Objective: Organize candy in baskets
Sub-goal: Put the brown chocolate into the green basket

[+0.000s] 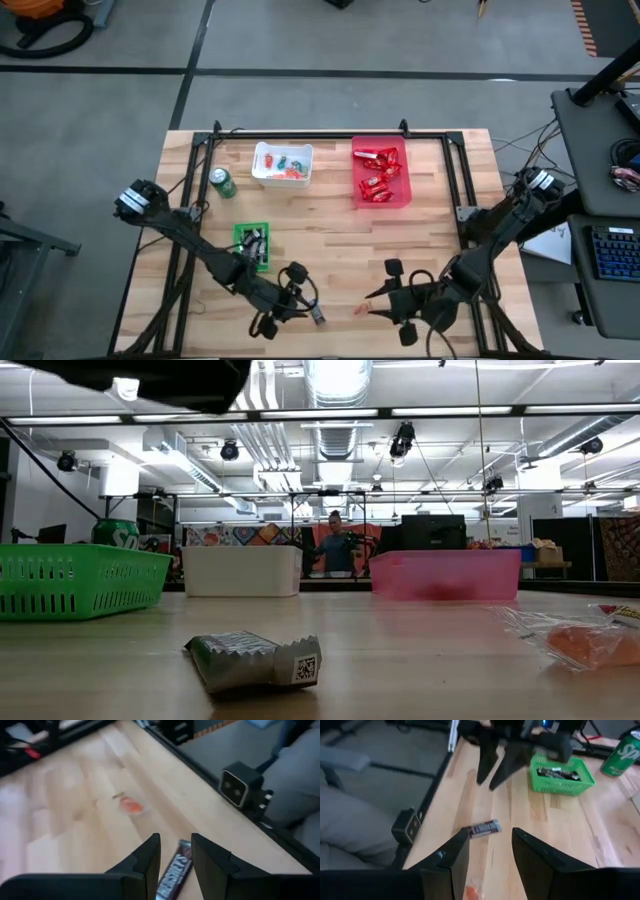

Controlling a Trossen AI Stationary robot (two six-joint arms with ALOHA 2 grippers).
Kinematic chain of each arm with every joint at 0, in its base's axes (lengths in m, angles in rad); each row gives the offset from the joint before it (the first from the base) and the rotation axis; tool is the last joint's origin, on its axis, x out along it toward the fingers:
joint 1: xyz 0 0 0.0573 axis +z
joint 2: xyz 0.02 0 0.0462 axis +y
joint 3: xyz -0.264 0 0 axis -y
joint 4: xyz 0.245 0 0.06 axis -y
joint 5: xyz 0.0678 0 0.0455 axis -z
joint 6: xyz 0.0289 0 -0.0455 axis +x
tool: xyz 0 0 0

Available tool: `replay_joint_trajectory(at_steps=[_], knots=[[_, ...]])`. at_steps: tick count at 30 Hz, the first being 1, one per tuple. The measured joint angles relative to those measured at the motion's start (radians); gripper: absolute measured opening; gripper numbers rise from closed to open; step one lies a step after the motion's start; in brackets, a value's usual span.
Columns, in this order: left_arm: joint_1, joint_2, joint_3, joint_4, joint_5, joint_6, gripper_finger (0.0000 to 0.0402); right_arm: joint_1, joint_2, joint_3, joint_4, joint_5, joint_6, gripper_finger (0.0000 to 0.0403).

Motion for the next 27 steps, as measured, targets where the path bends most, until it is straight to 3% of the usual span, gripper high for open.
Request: replay_joint_trajectory(at_steps=[11, 19, 27], knots=[[0.096, 0.103, -0.003, 0.103, 0.347, 0.046, 0.0077, -0.002, -0.173, -0.344, 0.416, 0.072, -0.049, 0.0141], [0.128, 0.174, 0.004, 0.127, 0.363, -0.008, 0.0083, -0.020, -0.193, -0.411, 0.534, 0.072, -0.081, 0.0141], [0.137, 0.207, 0.003, 0.141, 0.378, 0.013, 0.0143, -0.023, -0.188, -0.411, 0.548, 0.071, -0.070, 0.0141]])
